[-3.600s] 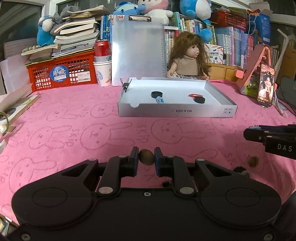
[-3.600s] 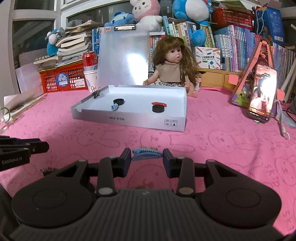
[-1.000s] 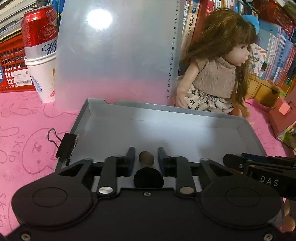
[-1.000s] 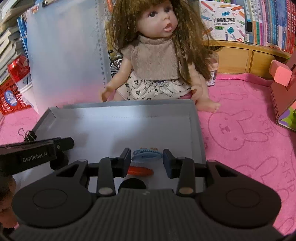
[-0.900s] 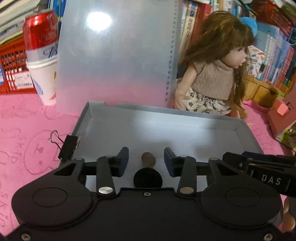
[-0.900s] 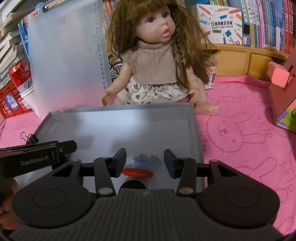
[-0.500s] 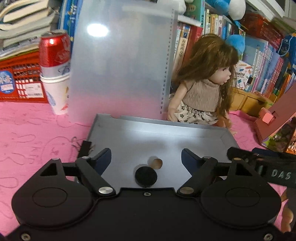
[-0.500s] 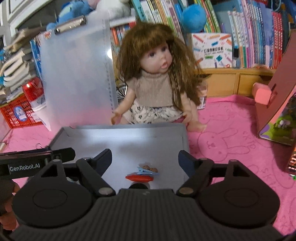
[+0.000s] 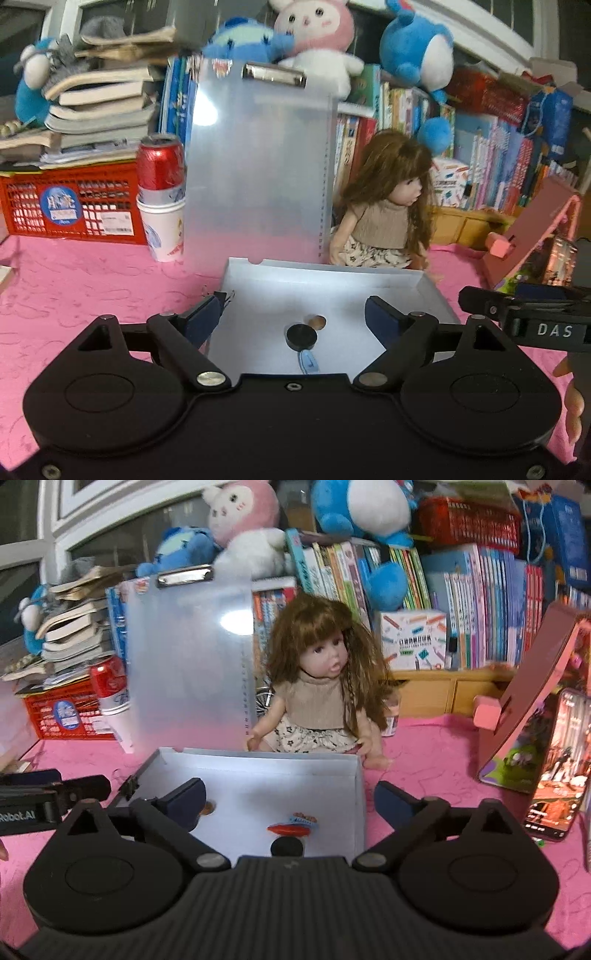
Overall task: Organize rigid objects
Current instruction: 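Withdraw both open tools from the tray toward the remaining items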
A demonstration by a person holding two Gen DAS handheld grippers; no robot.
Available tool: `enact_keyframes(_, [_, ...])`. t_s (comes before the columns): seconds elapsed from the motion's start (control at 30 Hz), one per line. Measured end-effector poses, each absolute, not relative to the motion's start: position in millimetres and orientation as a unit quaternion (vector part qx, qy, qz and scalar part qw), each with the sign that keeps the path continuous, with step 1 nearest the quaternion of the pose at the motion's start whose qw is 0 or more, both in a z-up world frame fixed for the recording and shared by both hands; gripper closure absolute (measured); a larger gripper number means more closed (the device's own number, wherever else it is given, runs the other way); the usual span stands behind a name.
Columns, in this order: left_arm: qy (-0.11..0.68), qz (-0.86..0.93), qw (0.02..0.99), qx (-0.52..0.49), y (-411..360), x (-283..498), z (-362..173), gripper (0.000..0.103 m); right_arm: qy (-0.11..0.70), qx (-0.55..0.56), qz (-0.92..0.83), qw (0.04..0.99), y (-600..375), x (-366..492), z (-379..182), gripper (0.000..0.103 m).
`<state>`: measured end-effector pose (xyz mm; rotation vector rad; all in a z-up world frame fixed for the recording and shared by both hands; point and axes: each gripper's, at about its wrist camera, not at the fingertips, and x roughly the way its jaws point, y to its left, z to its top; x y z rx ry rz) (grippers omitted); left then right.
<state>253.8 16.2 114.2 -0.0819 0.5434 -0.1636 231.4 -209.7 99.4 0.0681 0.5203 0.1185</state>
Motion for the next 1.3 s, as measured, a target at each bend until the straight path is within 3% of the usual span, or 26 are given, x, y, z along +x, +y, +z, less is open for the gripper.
enact_keyframes(0.47, [0.255, -0.06, 0.965, -0.013, 22, 158, 119, 0.016, 0.215, 0.006, 0.074, 0.974, -201, 153, 104, 0.0])
enact_keyframes(1.3, [0.27, -0.061, 0.961, -0.013, 16, 76, 60, 0.016, 0.214, -0.024, 0.112, 0.97, -207, 63, 48, 0.0])
